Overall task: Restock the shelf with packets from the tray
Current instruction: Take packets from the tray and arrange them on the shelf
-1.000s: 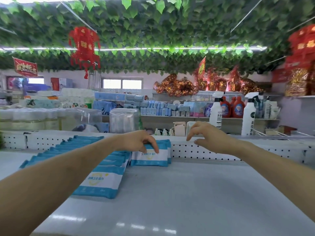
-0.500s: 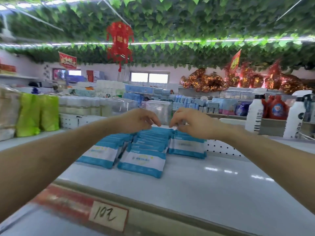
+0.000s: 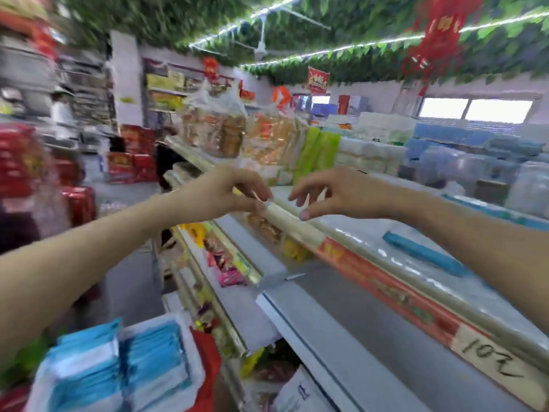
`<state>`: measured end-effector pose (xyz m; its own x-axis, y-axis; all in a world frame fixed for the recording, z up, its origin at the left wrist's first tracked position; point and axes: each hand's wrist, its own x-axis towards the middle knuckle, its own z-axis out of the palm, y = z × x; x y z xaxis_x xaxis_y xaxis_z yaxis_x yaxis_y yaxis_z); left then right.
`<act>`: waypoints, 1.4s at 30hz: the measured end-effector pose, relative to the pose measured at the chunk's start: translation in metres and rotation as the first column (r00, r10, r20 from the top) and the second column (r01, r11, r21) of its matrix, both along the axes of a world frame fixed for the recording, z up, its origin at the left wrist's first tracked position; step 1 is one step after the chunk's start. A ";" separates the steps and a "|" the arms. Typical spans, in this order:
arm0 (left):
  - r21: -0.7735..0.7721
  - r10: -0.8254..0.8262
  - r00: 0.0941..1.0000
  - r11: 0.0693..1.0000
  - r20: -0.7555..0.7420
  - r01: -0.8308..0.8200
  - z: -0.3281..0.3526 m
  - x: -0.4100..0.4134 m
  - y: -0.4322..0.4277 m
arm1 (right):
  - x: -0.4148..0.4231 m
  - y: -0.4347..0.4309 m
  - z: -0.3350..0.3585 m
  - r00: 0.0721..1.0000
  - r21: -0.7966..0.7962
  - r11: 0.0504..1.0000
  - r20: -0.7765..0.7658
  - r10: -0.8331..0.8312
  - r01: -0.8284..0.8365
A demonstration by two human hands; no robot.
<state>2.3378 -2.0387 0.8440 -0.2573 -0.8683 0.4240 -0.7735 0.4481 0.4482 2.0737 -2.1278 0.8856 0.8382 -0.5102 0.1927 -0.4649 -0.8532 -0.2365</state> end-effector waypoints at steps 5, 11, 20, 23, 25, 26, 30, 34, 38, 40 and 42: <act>0.159 0.137 0.990 0.977 0.018 -0.138 -0.062 0.090 0.045 | 0.095 0.007 -0.054 0.990 0.136 0.981 -0.005 0.142 -0.140; 0.306 0.256 0.961 0.911 0.104 -0.276 -0.147 0.157 0.095 | 0.171 0.018 -0.154 0.964 0.337 0.918 -0.088 0.251 -0.208; 0.506 0.431 0.885 0.731 0.177 -0.457 -0.307 0.210 0.143 | 0.259 0.032 -0.349 0.899 0.399 0.904 -0.324 0.293 -0.151; 0.560 0.450 0.867 0.671 0.214 -0.486 -0.344 0.217 0.151 | 0.269 0.033 -0.387 0.878 0.431 0.898 -0.391 0.276 -0.090; 0.575 0.443 0.861 0.647 0.250 -0.501 -0.362 0.221 0.154 | 0.271 0.031 -0.403 0.862 0.435 0.897 -0.424 0.277 -0.075; 0.580 0.443 0.856 0.635 0.267 -0.510 -0.370 0.223 0.156 | 0.272 0.029 -0.409 0.854 0.429 0.900 -0.439 0.281 -0.075; 0.604 0.421 0.849 0.599 0.321 -0.525 -0.396 0.229 0.161 | 0.282 0.021 -0.423 0.828 0.432 0.900 -0.480 0.291 -0.066; 0.598 0.398 0.851 0.606 0.342 -0.524 -0.408 0.230 0.155 | 0.292 0.022 -0.436 0.802 0.446 0.892 -0.506 0.318 -0.072; 0.607 0.373 0.859 0.608 0.350 -0.511 -0.412 0.228 0.145 | 0.298 0.023 -0.444 0.793 0.410 0.906 -0.515 0.327 -0.107; 0.617 0.362 0.860 0.600 0.359 -0.510 -0.416 0.228 0.144 | 0.299 0.020 -0.444 0.799 0.400 0.909 -0.505 0.325 -0.117; 0.618 0.357 0.859 0.597 0.366 -0.512 -0.420 0.230 0.143 | 0.298 0.017 -0.442 0.800 0.406 0.908 -0.508 0.320 -0.105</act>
<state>2.5674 -1.8960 0.4239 0.2242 -0.9147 -0.3363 -0.8928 -0.3311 0.3054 2.3717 -2.1110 0.4433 0.8380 -0.2477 -0.4862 -0.4219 -0.8592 -0.2895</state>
